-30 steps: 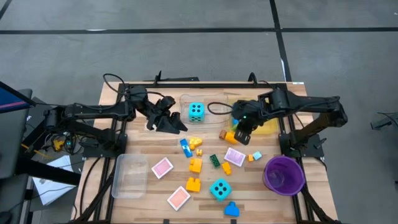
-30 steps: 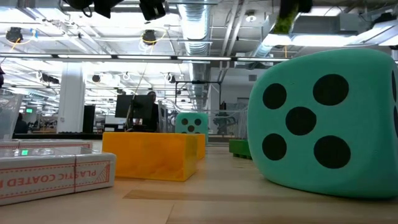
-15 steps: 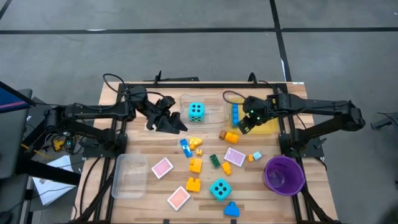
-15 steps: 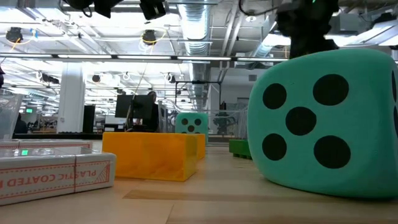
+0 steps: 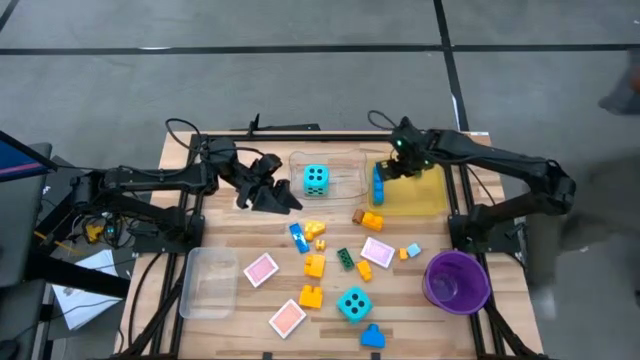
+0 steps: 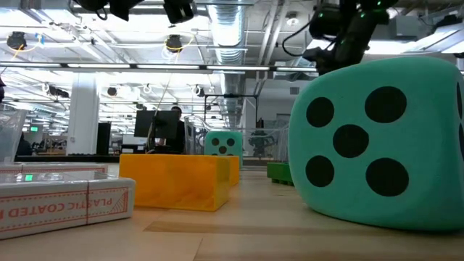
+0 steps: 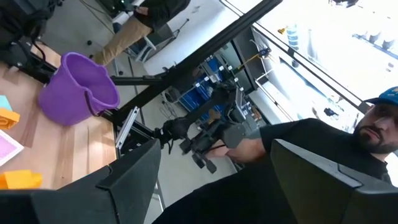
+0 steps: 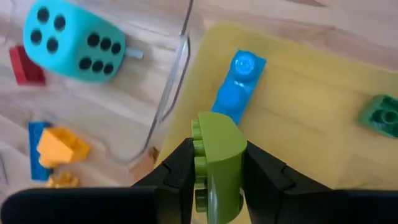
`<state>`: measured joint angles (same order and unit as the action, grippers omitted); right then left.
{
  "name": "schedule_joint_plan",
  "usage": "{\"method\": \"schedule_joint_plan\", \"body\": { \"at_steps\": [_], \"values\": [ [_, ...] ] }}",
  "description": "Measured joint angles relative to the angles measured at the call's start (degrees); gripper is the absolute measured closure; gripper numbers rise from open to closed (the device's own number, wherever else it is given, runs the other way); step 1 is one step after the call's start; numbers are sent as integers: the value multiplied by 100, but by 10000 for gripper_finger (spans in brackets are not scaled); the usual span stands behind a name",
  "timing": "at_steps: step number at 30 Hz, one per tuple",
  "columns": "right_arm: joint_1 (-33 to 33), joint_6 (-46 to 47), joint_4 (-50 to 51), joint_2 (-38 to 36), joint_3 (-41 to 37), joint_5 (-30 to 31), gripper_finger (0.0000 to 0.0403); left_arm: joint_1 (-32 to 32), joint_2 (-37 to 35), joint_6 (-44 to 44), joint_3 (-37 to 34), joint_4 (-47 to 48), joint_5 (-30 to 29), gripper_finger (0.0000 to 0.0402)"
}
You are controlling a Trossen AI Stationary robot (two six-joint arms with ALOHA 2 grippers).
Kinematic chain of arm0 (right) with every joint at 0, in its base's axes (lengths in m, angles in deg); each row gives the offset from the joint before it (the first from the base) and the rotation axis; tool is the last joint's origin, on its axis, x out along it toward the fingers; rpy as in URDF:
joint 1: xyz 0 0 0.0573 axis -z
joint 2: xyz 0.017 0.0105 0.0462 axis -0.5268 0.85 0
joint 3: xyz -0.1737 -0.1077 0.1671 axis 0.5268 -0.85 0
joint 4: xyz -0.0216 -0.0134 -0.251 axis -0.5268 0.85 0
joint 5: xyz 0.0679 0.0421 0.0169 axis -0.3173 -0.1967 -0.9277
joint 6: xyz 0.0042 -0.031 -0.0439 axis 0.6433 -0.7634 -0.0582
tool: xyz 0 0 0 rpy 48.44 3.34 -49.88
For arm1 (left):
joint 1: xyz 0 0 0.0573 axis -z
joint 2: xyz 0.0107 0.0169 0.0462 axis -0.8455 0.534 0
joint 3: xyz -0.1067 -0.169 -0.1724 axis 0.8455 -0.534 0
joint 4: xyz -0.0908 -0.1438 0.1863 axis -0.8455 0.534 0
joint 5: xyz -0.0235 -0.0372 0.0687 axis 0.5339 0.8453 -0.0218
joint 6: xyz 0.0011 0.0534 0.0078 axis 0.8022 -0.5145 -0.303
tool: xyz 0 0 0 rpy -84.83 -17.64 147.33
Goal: Pick & Place Toys
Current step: Put the light green game piece into the yellow bin
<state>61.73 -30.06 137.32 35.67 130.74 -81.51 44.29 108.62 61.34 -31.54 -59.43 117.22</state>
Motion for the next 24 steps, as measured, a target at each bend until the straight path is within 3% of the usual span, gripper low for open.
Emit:
{"method": "schedule_joint_plan", "body": {
  "at_steps": [5,14,24],
  "values": [
    [278,-9,-353,319,0,-428,310,58,0,2,-1,-4,-147,100],
    [449,-195,-768,947,0,-445,302,195,0,20,0,-2,-387,100],
    [678,-243,-1050,1056,2,-550,302,192,0,46,0,-2,-502,100]
  ]
}}
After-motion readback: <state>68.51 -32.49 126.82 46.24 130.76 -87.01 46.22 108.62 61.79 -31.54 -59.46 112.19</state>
